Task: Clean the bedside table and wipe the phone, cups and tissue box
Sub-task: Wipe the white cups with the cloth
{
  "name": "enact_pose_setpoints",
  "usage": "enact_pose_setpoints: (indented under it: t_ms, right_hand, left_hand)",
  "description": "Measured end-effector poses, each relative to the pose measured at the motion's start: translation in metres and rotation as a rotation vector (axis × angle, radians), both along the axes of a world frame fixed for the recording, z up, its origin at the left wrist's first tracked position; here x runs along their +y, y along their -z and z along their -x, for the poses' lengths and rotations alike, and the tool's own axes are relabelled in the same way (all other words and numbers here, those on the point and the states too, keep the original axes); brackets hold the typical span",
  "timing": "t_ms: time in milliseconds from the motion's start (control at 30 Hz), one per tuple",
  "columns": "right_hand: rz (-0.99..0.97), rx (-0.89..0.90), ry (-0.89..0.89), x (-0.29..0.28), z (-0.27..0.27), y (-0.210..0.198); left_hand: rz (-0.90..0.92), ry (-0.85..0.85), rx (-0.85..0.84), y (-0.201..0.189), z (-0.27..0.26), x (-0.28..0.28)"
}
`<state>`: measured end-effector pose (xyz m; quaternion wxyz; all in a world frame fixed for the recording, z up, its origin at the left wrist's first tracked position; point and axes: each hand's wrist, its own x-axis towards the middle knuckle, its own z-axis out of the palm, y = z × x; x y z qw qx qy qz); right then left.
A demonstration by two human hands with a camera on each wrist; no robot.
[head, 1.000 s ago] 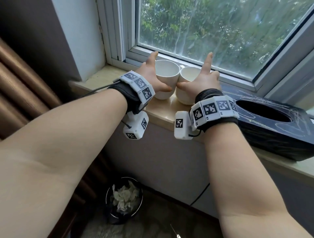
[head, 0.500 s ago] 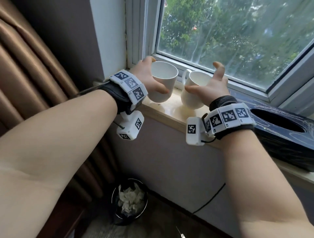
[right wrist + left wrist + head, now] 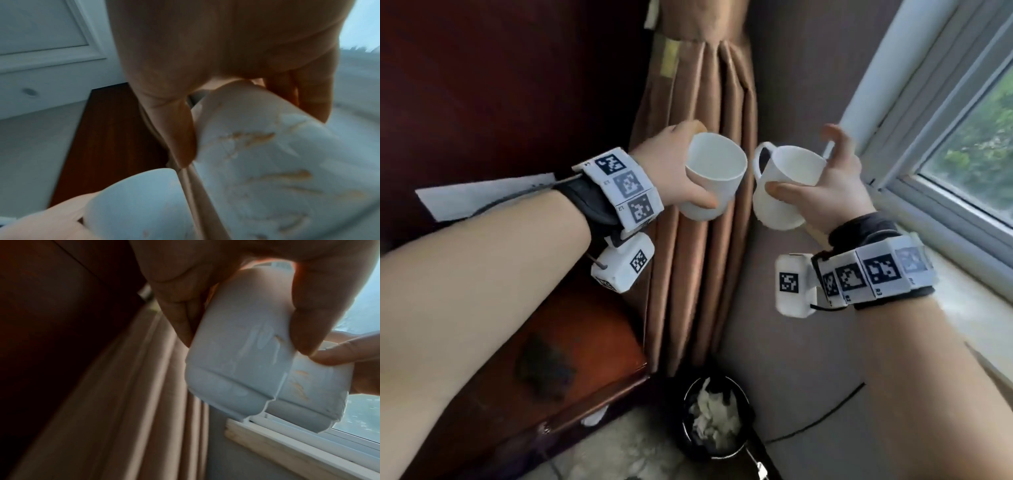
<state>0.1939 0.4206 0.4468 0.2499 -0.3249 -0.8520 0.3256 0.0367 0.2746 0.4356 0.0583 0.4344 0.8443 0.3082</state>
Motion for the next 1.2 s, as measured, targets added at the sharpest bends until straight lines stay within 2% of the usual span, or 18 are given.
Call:
enact_pose_setpoints:
  t_ms: [233,433,600,700,900,1033,1200]
  right_hand:
    - [0.066,-0.047,-0.376,-0.089,0.08,0.032]
    - [0.13,-0.171,-0.583,-0.158,0.118,0.105]
    - [0.167,-0.325,-0.593,-0.191,0.141,0.201]
    - [0.153,-0.407,-0.582,-0.206,0.158,0.264]
    - [0.153,-0.442,-0.567,-0.227,0.195,0.379]
    - [0.148,-0.421,-0.549,-0.232,0.208,0.434]
    - [0.102,-0.366,-0.501,-0.231,0.211,0.465]
  left_hand:
    - [0.051,-0.307,-0.005,0.025,0.031,-0.138]
    - [0.071,-0.516,-0.134,0.087,0.043,-0.233]
    - [0.13,-0.627,-0.273,0.172,0.049,-0.285]
    - [0.215,-0.667,-0.31,0.236,0.05,-0.306]
    - [0.303,-0.727,-0.435,0.36,0.045,-0.332]
    - [0.278,-0.723,-0.434,0.412,0.044,-0.352]
    - [0.235,-0.7,-0.38,0.444,0.045,-0.373]
